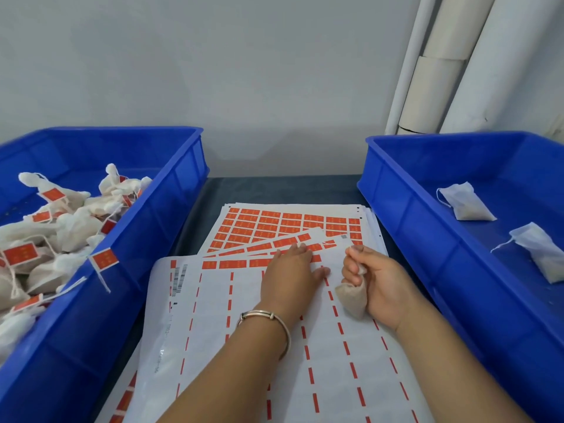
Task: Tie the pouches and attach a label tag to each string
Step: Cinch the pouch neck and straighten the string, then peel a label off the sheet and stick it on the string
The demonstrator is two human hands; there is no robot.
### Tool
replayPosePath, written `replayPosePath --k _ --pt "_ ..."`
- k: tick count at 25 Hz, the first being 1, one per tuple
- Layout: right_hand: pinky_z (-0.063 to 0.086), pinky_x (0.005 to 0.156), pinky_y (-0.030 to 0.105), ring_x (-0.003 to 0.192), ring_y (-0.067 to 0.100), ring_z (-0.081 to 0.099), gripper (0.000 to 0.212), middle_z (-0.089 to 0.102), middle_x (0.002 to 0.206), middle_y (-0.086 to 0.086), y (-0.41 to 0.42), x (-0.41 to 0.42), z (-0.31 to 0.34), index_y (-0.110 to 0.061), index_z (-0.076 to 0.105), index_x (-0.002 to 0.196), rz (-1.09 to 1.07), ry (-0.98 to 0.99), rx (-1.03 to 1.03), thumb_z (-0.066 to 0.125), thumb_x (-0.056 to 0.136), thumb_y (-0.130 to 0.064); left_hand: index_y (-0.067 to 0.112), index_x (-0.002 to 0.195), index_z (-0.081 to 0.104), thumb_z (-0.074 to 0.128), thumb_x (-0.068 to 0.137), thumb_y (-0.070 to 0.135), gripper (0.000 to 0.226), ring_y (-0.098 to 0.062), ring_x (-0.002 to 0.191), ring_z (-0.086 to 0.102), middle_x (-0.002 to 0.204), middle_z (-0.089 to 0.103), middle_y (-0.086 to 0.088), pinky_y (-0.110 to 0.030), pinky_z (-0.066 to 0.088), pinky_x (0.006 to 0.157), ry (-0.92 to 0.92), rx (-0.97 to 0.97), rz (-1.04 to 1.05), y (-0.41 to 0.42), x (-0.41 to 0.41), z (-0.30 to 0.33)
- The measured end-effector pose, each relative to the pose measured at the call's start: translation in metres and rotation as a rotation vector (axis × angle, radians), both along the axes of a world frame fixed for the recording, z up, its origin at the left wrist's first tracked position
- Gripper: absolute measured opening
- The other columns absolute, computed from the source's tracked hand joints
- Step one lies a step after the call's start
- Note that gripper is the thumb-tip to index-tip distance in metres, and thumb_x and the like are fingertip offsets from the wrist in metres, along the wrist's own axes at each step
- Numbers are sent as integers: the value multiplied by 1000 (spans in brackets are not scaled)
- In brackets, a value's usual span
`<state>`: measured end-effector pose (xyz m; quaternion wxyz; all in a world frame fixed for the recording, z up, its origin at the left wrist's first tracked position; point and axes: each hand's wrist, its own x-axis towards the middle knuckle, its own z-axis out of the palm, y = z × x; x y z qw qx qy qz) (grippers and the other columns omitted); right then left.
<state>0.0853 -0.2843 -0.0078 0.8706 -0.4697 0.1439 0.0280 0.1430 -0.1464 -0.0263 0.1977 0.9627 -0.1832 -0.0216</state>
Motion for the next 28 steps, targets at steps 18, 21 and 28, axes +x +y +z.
replayPosePath --k 18,21,28 --pt "42 50 20 46 10 44 33 47 52 1 2 0 -4 -19 67 63 -32 -66 67 51 92 -17 26 100 74 52 91 44 29 -8 73 59 91 72 9 -20 48 69 -74 -245 165 -5 -4 3" --pt "42 51 21 46 10 44 32 48 53 0 2 0 -3 -20 67 63 -24 -65 78 53 91 -18 20 103 73 55 91 33 25 -9 76 61 96 72 5 -23 52 78 1 -346 256 -6 3 3" --pt "43 50 21 45 10 44 35 49 52 0 2 0 -3 -19 67 61 -22 -76 107 51 93 -16 23 103 72 62 84 48 34 -11 93 55 103 69 8 -29 48 86 -155 -203 189 -12 2 1"
